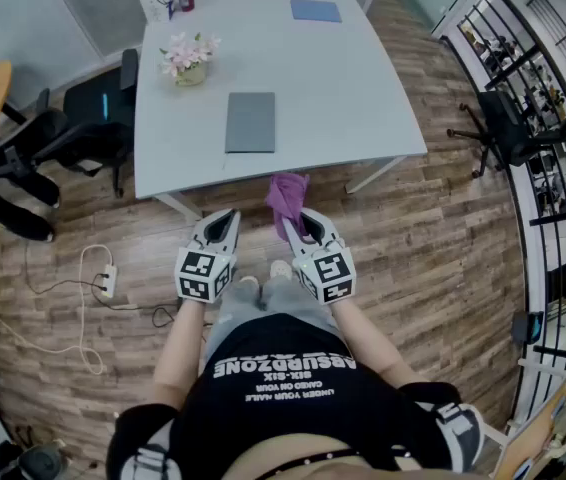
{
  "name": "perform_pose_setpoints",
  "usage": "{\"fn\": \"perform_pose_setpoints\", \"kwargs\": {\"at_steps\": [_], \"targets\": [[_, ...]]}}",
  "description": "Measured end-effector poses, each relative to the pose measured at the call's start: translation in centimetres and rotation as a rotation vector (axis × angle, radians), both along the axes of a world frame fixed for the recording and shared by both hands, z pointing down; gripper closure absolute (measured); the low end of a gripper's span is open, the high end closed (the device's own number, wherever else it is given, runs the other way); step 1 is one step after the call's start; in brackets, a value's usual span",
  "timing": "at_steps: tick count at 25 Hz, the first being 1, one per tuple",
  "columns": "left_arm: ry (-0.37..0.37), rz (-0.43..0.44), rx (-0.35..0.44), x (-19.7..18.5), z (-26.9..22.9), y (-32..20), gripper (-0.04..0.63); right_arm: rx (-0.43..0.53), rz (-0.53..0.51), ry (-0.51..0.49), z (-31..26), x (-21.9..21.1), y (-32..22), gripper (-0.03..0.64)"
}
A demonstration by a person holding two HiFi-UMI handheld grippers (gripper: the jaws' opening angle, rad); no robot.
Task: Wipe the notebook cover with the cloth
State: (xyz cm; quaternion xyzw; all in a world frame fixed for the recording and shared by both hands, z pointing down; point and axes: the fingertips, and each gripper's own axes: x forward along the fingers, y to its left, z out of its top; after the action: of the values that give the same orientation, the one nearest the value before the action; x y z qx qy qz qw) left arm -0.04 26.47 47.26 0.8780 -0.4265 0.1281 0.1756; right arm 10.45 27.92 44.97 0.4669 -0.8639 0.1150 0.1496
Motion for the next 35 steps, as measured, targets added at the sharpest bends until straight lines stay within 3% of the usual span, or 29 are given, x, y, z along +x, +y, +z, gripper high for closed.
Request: {"fn": "perform_pose_setpoints", "kwargs": {"at_steps": [6, 10, 21, 30, 35], "targets": [[-0.005, -0.052, -0.009, 3.1, 0.6, -2.0, 0.578, -0.046, -0.067, 0.017, 1.3, 3.2, -1.6, 0.54], [-0.003, -0.093, 0.009, 4.5, 0.5, -3.2, 0.578, -0.028, -0.106, 0.038, 1.8, 4.8, -2.9, 0.538], [-0.018, -0.158, -0.027, 3.3, 2.6, -6.9, 0.578, -0.054, -0.152, 0.063, 3.3, 4.6, -8.5, 0.538], [-0.045, -0.16, -0.081, -0.3, 5.2, -14.5, 0.578, -0.111, -0.114, 0.104, 5.6, 2.9, -16.9, 0.538], [-0.09, -0.065, -0.077, -0.5, 6.3, -20.7, 0.578, -0.155, -0.102, 0.13, 6.8, 1.3, -23.3, 0.538]]}}
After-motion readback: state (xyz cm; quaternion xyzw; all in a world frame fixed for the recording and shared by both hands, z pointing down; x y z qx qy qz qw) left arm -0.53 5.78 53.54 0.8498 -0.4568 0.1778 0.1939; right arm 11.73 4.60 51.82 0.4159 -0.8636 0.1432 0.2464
